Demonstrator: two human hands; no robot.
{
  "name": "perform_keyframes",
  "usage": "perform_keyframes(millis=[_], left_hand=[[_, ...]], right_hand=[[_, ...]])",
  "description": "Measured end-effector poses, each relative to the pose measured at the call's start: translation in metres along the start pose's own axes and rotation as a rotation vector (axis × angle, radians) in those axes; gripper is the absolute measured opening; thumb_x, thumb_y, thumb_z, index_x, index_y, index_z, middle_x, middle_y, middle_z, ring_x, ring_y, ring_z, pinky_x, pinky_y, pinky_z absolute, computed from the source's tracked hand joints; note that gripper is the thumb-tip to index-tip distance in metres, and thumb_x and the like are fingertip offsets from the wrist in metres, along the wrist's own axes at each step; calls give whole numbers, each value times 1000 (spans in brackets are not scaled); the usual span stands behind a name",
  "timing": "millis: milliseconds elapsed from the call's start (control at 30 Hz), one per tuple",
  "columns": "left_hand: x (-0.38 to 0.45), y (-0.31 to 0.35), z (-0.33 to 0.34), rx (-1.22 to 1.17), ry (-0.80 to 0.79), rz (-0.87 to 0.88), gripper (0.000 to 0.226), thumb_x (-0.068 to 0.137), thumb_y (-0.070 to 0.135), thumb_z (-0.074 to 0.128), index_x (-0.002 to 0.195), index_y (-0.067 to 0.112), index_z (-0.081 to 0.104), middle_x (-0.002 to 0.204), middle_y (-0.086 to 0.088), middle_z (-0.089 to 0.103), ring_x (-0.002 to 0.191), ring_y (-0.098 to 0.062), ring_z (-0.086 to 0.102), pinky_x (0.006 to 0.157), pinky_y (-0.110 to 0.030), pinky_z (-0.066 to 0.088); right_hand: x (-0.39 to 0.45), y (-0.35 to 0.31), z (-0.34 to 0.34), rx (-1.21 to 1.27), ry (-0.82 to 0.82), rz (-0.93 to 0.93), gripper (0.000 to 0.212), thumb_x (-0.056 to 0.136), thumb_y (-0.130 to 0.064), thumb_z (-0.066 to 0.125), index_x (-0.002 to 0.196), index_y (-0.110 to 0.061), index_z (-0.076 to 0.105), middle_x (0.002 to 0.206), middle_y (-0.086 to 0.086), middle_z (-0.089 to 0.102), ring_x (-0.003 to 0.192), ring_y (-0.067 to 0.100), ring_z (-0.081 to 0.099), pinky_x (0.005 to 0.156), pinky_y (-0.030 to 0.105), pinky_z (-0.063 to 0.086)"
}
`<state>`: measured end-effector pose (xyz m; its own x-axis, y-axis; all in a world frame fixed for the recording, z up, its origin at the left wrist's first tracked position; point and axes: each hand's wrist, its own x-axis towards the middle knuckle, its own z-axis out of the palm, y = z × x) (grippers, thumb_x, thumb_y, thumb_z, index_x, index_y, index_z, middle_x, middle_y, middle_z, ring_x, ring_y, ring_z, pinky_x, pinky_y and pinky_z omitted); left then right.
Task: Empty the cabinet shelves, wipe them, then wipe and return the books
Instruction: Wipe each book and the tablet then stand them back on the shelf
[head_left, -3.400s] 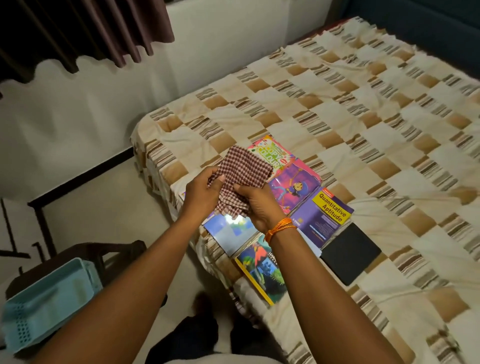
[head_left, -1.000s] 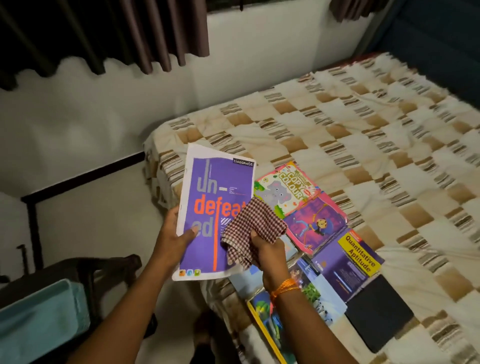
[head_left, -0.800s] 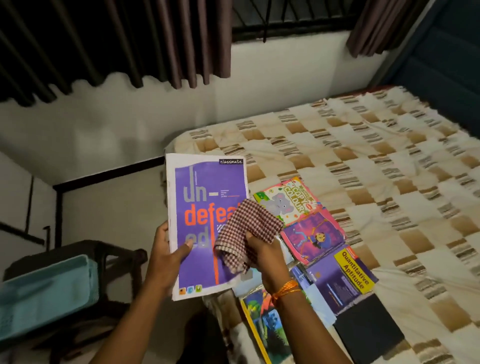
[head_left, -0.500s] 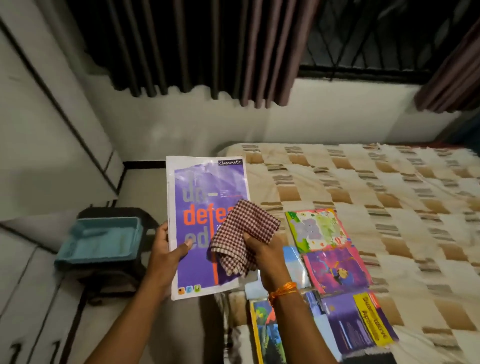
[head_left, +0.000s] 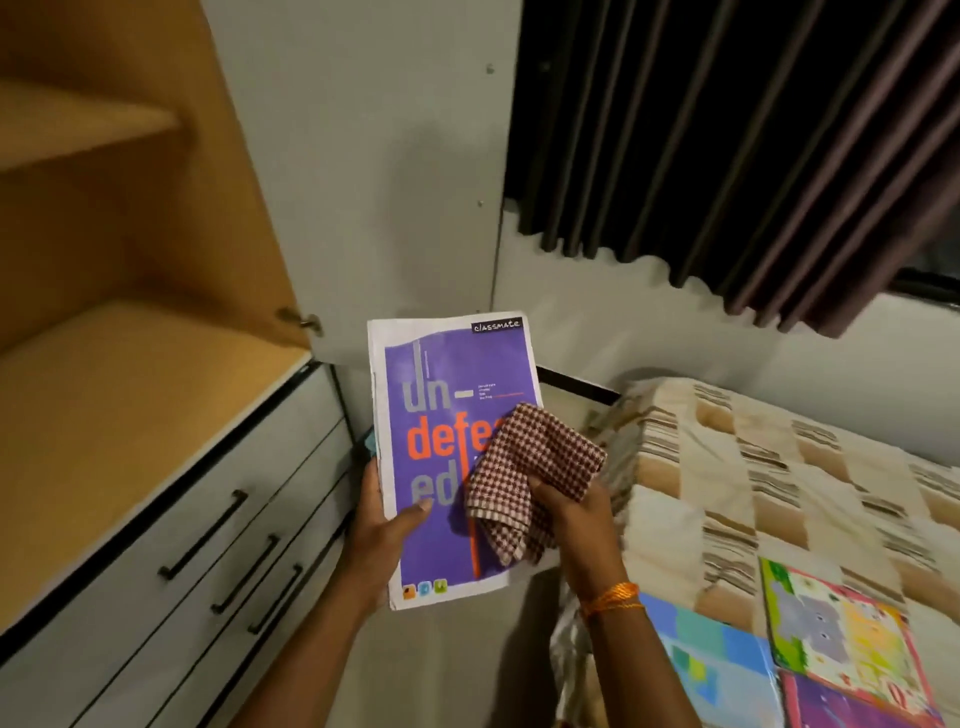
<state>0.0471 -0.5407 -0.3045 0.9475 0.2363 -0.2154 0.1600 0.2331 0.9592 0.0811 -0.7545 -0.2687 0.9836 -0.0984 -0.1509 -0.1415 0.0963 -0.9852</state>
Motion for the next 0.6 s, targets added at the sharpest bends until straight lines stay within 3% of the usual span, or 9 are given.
perform_keyframes(millis=[200,267,400,500,600], left_hand=[[-29,38,-89,98,86,83,63,75,31,76,131,41,49,111,4,74,94,-26,75,76,-56,62],[-34,44,-106,94,122,96,63,74,32,78,130,41,50,111,4,75,95,-27,75,77,-56,62],[-43,57,-137,28,208,131,62,75,24,80,129,39,51,110,3,75,95,-26,75,71,-48,63],[-44,69,-154,-61,265,154,60,88,8,76,134,36,50,114,2,75,97,-25,75,67,-39,62],[-41,79,-162,-102,314,173,67,79,19,83,136,32,51,116,1,74,102,-28,74,72,-40,62]], right_hand=[[-34,-3,83,-3,-126,-1,25,94,-1,62,102,-23,68,96,-9,77,92,9,73,70,21,57],[-40,-1,102,-14,-137,4,22,95,-8,63,111,-23,66,106,-6,75,99,12,71,76,26,57],[-44,-6,143,-69,-206,27,37,95,-17,65,132,-16,59,124,0,68,114,20,63,100,48,52],[-45,-20,171,-64,-253,27,28,97,-17,61,124,-22,60,120,-4,67,112,18,62,98,45,52],[-36,-47,192,-67,-218,-126,21,96,-12,60,115,-17,67,113,0,71,106,22,66,90,43,56]])
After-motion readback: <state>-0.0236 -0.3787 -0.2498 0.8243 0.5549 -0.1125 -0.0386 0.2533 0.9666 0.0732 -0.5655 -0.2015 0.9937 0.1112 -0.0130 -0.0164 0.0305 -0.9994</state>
